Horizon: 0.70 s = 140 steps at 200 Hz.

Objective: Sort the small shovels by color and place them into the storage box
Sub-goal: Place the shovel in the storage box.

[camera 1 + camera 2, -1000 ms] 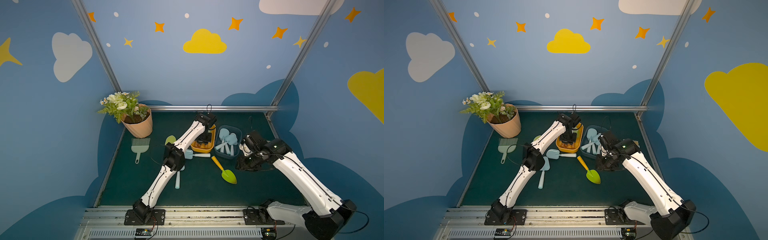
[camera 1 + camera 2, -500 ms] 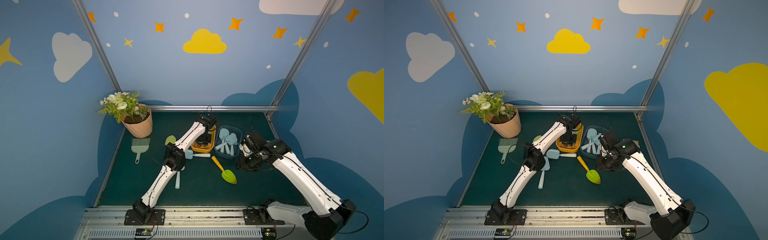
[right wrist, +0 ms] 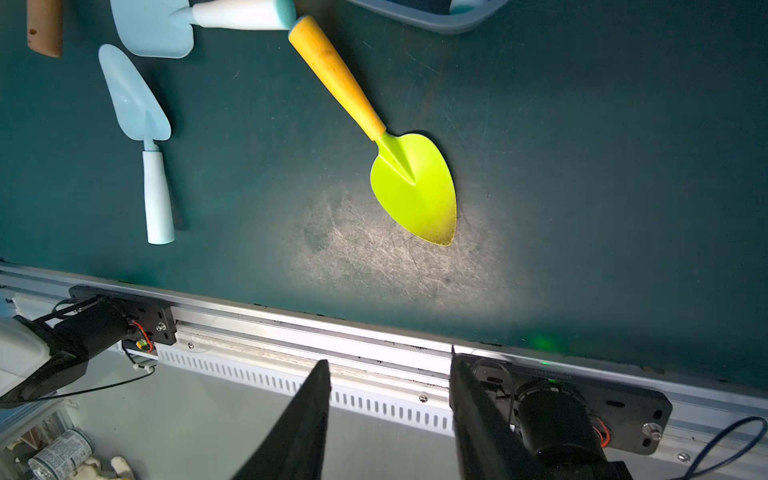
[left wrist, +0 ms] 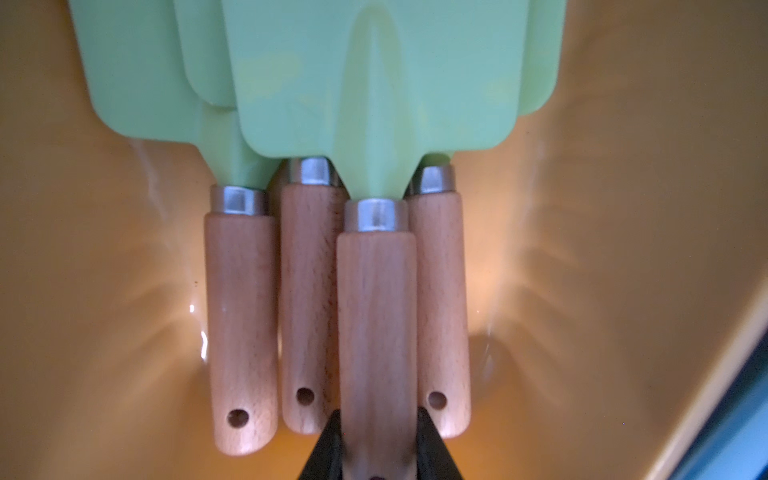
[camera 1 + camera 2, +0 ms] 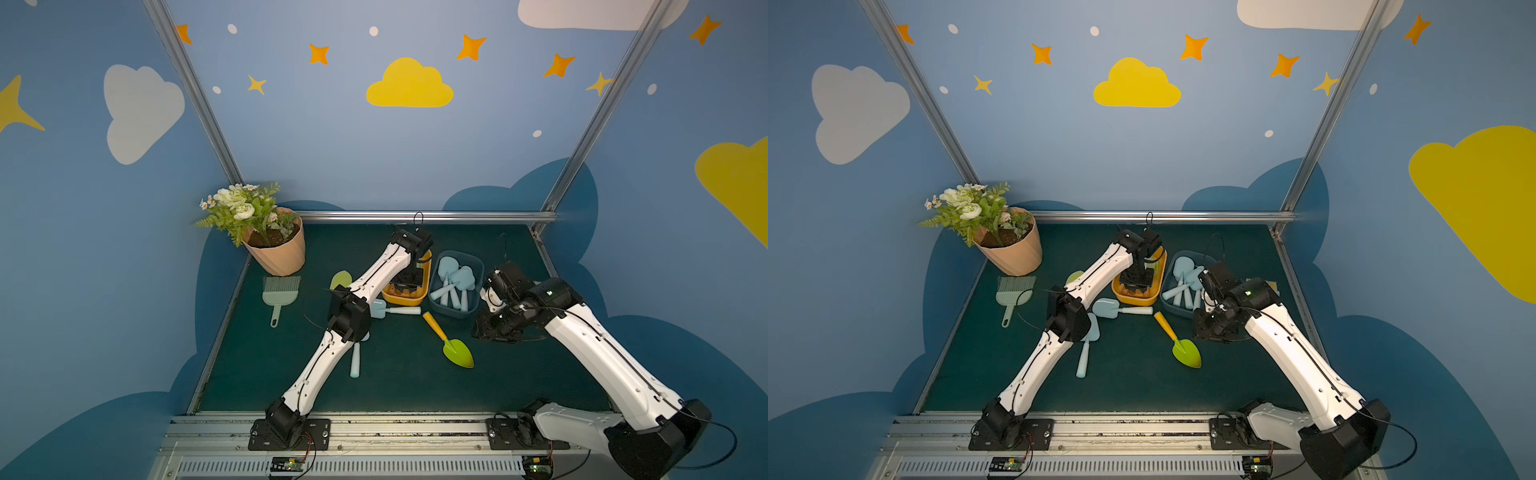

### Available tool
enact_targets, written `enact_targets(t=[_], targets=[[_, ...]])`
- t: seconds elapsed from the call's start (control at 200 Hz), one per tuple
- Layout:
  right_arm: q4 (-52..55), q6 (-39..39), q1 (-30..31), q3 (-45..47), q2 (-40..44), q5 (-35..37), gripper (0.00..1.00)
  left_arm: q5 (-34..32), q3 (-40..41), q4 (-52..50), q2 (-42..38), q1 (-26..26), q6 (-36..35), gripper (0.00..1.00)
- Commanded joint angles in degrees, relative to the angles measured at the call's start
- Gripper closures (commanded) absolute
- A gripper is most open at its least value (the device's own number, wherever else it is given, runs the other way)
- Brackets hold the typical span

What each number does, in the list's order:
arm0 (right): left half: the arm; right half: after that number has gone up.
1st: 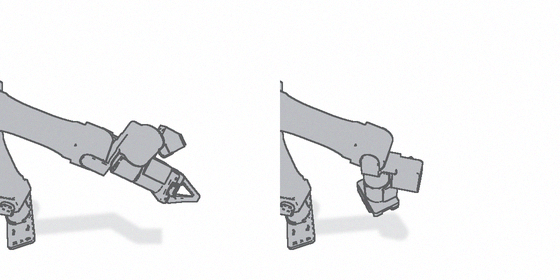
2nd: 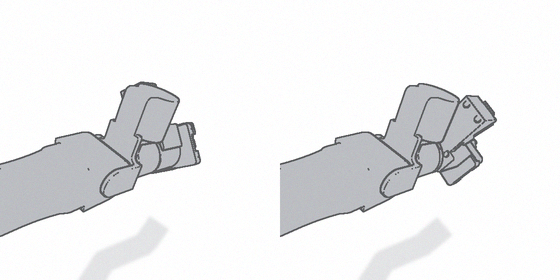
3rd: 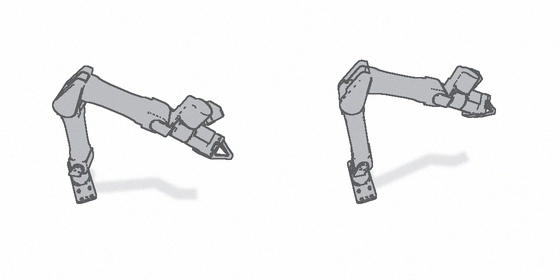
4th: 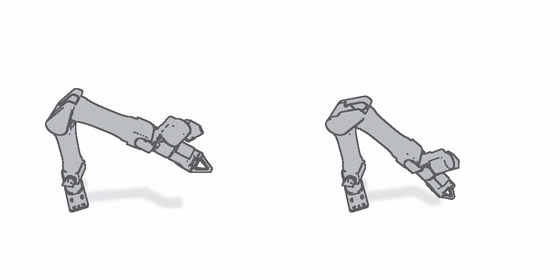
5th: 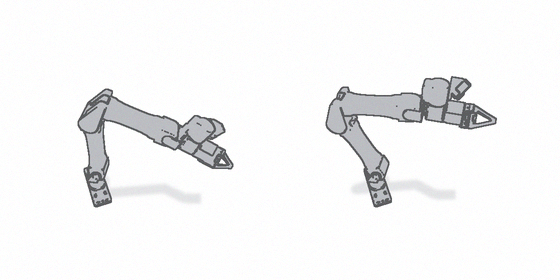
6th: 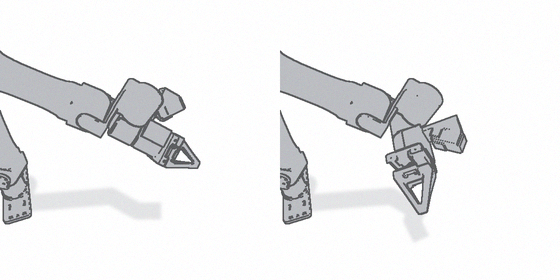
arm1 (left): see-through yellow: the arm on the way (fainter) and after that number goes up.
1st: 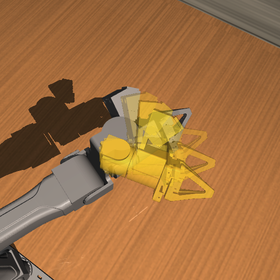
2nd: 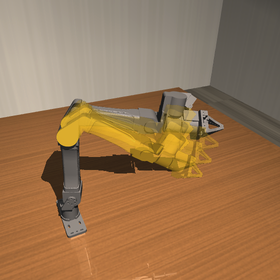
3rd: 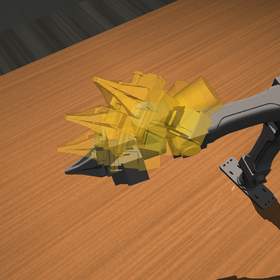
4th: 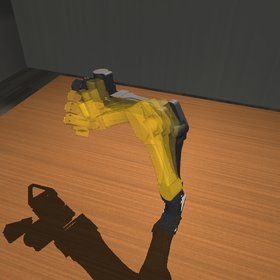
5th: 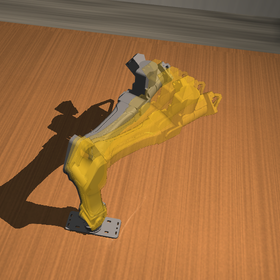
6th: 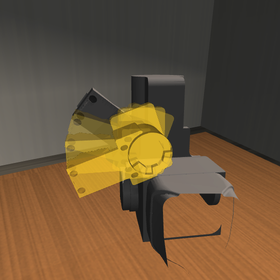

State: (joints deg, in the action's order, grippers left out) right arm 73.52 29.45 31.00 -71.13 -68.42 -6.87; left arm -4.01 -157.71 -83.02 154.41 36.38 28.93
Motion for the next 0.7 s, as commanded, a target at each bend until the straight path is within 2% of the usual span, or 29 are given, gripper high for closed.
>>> enact_targets(t=[0.0, 0.48, 0.696], targets=[[-0.30, -0.70, -0.32, 0.54, 0.75, 0.08, 0.52, 0.75, 0.38, -0.63, 0.42, -0.17, -0.06, 0.86], [-0.48, -0.80, -0.42, 0.57, 1.61, -0.68, 0.52, -0.50, 0.38, -0.67, -2.57, -0.14, -0.25, 0.84], [-0.25, -0.90, -0.40, -0.55, 2.00, -0.30, 0.52, -3.89, 0.34, 0.31, -9.32, 0.78, -2.27, 0.73]])
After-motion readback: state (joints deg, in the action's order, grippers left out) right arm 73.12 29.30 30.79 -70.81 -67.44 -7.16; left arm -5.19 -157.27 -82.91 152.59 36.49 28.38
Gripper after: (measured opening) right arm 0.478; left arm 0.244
